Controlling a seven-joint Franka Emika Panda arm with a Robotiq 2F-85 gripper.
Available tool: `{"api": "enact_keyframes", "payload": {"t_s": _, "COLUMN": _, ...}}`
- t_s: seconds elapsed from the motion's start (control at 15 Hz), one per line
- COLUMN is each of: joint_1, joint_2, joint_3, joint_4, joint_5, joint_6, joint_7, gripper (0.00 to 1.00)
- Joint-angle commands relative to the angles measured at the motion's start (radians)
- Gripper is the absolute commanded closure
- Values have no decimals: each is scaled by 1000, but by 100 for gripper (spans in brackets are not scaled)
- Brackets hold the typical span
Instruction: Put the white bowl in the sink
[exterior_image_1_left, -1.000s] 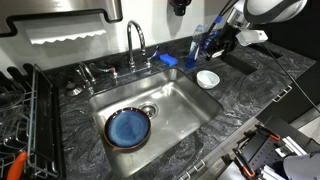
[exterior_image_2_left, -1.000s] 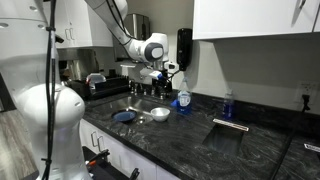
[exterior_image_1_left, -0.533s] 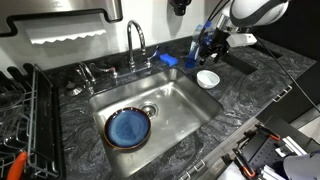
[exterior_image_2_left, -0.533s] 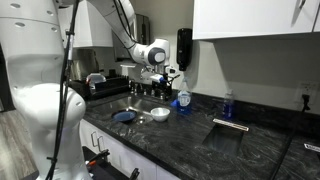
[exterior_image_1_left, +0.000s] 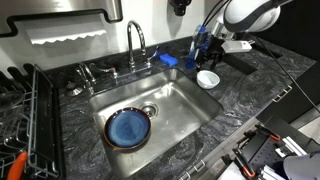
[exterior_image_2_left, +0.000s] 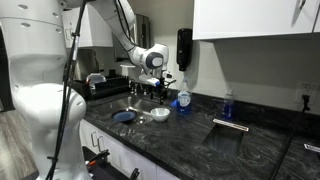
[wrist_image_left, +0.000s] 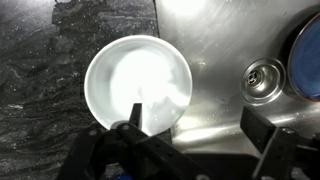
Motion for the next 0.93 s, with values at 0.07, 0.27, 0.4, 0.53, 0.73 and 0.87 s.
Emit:
{"api": "enact_keyframes", "payload": {"t_s": 0.07, "joint_1": -7, "joint_2": 20, "joint_3": 9, "joint_4": -36, "joint_5": 63, "joint_6": 79, "joint_7": -78, "gripper": 0}}
{"api": "enact_keyframes", "payload": {"t_s": 0.27, "joint_1": -8, "joint_2": 33, "joint_3": 13, "joint_4": -56, "joint_5": 85, "joint_6": 113, "joint_7": -118, "gripper": 0}}
{"api": "enact_keyframes", "payload": {"t_s": 0.4, "joint_1": -8, "joint_2": 38, "joint_3": 15, "joint_4": -71, "joint_5": 88, "joint_6": 128, "joint_7": -137, "gripper": 0}}
{"api": "enact_keyframes", "payload": {"t_s": 0.53, "joint_1": -7, "joint_2": 45, "joint_3": 18, "joint_4": -83, "joint_5": 88, "joint_6": 147, "joint_7": -149, "gripper": 0}}
{"api": "enact_keyframes", "payload": {"t_s": 0.73, "joint_1": -4, "joint_2": 64, "joint_3": 22, "joint_4": -97, "joint_5": 65, "joint_6": 183, "joint_7": -151, "gripper": 0}}
{"api": "enact_keyframes", "payload": {"t_s": 0.87, "joint_1": -2, "joint_2": 73, "joint_3": 28, "joint_4": -109, "joint_5": 52, "joint_6": 211, "joint_7": -154, "gripper": 0}}
